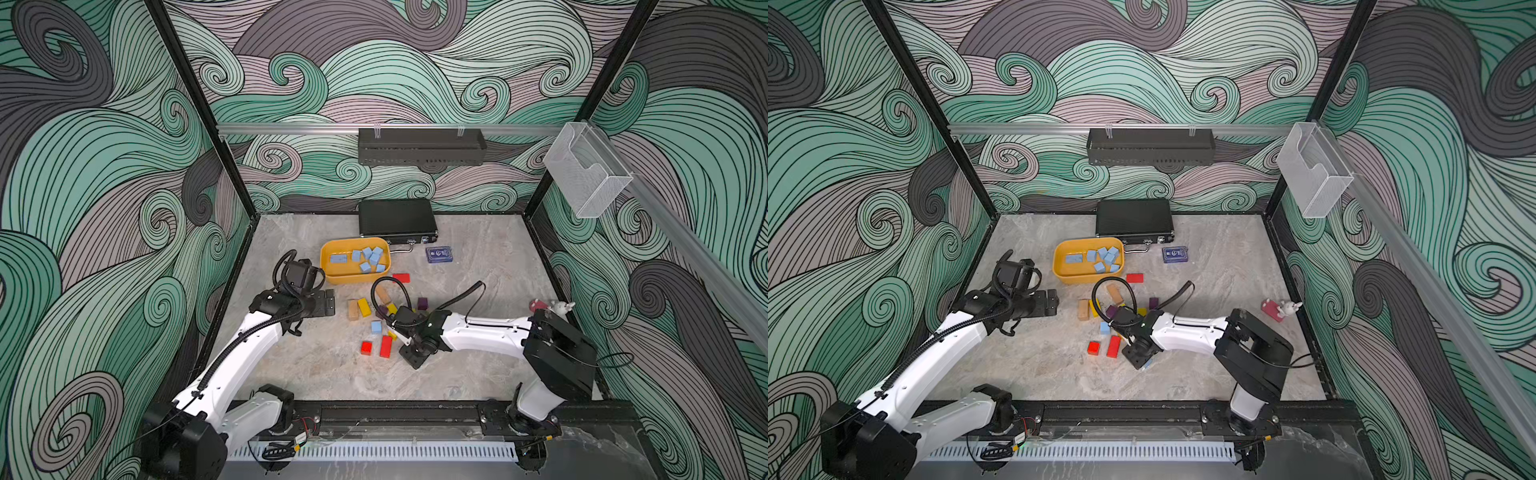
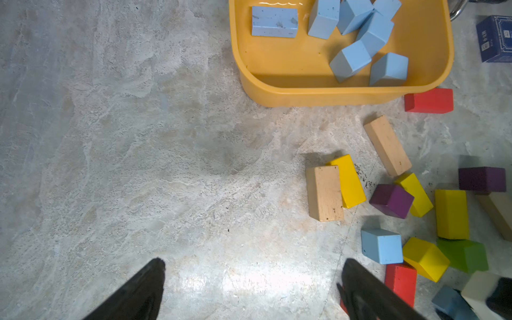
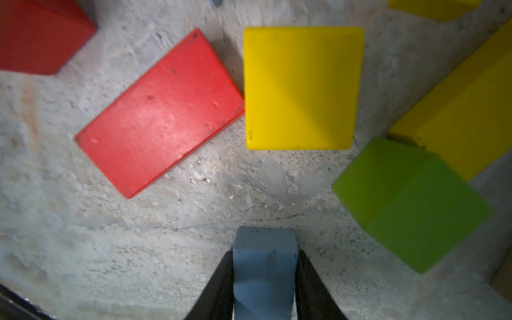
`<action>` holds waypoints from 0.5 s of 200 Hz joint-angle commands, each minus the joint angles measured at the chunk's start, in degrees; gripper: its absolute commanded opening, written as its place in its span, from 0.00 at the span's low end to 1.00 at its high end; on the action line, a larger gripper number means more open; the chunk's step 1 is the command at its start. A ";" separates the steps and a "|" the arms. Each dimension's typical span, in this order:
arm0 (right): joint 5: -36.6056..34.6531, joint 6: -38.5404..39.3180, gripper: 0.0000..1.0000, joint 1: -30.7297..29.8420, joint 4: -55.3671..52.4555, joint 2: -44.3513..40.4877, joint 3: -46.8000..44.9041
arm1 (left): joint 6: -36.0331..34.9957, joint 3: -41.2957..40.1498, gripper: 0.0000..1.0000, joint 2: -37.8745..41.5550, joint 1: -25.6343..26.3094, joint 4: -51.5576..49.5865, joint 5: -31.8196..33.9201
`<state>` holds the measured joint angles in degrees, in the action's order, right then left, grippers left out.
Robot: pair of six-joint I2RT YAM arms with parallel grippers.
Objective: Pick out the blue building blocks
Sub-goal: Pick up the building block from the center of the board.
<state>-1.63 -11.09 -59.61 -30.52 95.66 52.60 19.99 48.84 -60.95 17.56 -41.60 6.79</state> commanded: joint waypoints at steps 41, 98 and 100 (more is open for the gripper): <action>-1.10 -1.86 0.17 -0.59 -2.99 -5.20 -1.40 | -1.06 0.47 0.99 1.27 -0.62 -0.80 -1.01; 0.22 -3.15 0.00 -0.54 -4.61 -14.41 -0.49 | -2.62 3.69 0.99 2.99 -0.83 -2.40 -1.34; 0.22 -3.15 0.00 -0.53 -4.69 -14.74 -0.33 | -2.68 3.84 0.99 2.95 -0.85 -2.49 -1.32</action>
<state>-1.52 -13.08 -59.90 -33.47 84.99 51.66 18.59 49.08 -58.61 17.30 -41.93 5.69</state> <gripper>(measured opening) 0.297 0.986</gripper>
